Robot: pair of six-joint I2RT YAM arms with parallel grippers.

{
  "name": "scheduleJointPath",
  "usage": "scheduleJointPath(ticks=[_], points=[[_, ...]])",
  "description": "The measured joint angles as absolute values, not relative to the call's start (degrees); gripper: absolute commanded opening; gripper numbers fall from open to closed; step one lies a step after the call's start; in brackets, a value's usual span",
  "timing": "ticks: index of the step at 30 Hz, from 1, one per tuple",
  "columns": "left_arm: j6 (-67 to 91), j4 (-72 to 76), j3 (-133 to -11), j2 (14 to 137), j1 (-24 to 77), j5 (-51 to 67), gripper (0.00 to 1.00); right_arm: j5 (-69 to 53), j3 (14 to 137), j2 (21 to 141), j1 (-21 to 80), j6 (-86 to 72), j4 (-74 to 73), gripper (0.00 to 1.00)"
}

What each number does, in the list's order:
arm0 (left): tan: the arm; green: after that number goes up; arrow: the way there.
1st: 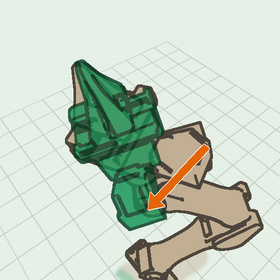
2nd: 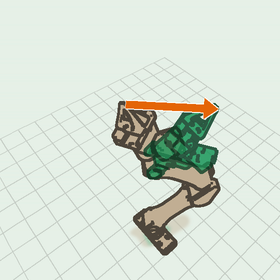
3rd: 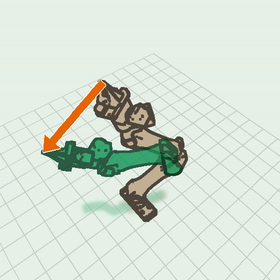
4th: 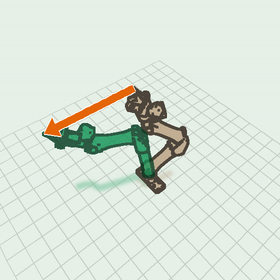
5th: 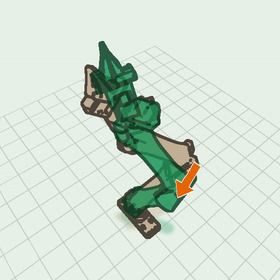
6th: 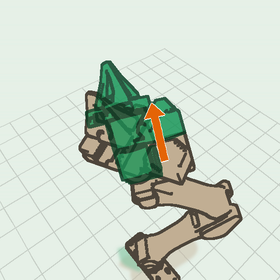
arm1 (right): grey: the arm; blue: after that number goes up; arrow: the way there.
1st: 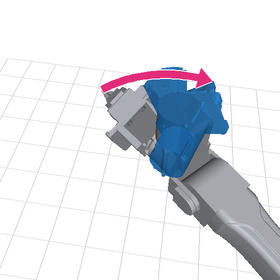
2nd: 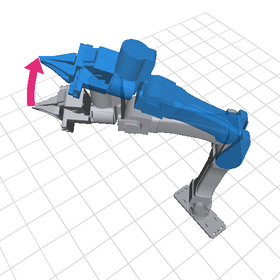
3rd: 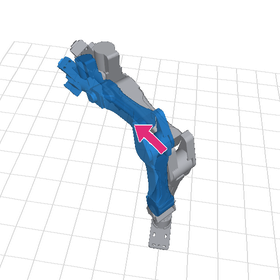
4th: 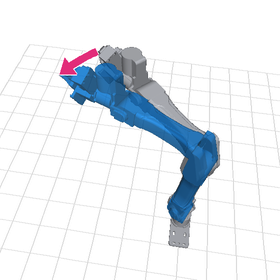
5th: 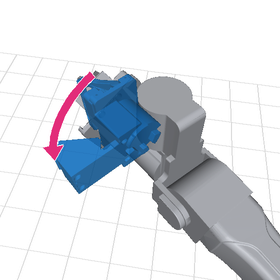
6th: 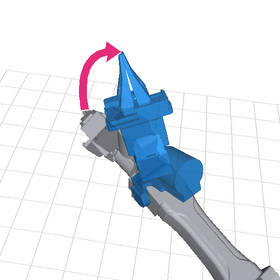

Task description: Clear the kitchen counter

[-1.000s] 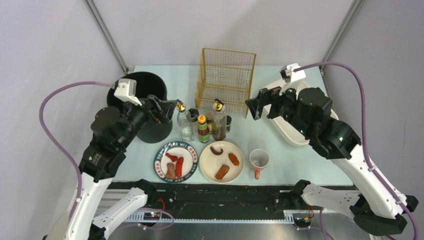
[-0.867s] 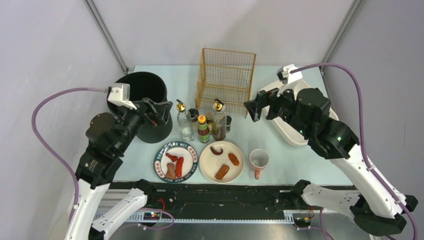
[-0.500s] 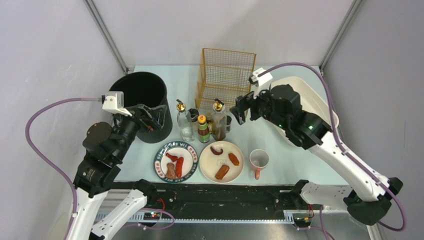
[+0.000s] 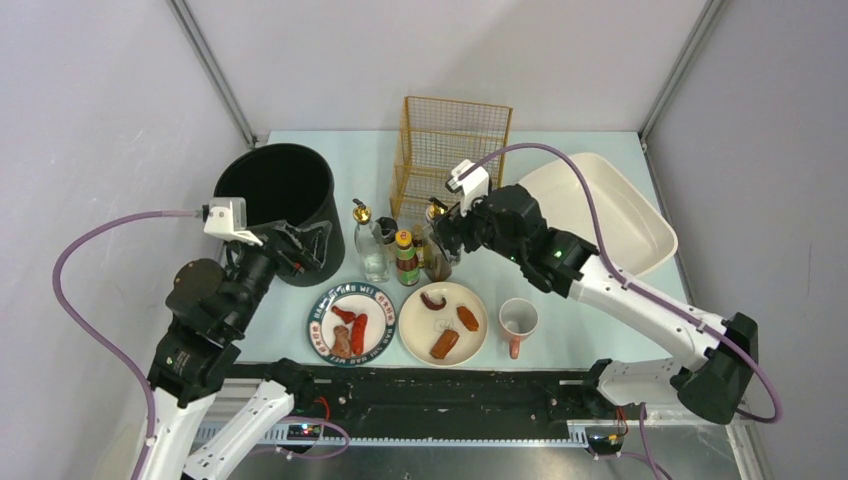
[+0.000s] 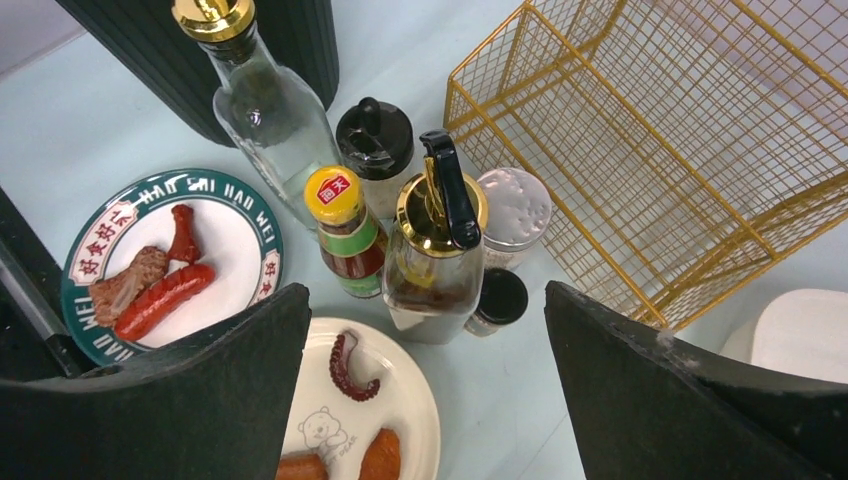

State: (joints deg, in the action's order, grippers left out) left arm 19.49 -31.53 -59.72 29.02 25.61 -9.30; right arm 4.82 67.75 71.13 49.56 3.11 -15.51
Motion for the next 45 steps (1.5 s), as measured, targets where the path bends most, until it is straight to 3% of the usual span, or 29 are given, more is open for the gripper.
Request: scheduleJointPath(ticks=[10, 21, 35, 41, 45], points=[[19.5, -32.3, -58.8, 27.9, 25.6, -10.9, 0.98, 8.8, 63.9, 76.8, 50.7, 2.0, -5.3, 0.87], [19.4, -32.3, -58.8, 27.3, 25.6, -11.9, 0.98, 10.1, 62.7, 79.1, 50.9, 0.9, 1.9, 0.67], [18.9, -32.3, -58.8, 27.3, 25.6, -12.0, 0.98, 10.2, 61.8, 79.5, 50.9, 0.6, 2.0, 0.59], [18.9, -32.3, -58.8, 27.3, 25.6, -12.1, 0.98, 10.7, 61.0, 80.1, 50.9, 0.6, 2.0, 0.49], [18.9, -32.3, -58.8, 27.3, 25.6, -12.3, 0.98, 11.2, 60.8, 80.2, 50.9, 0.6, 2.1, 0.33]])
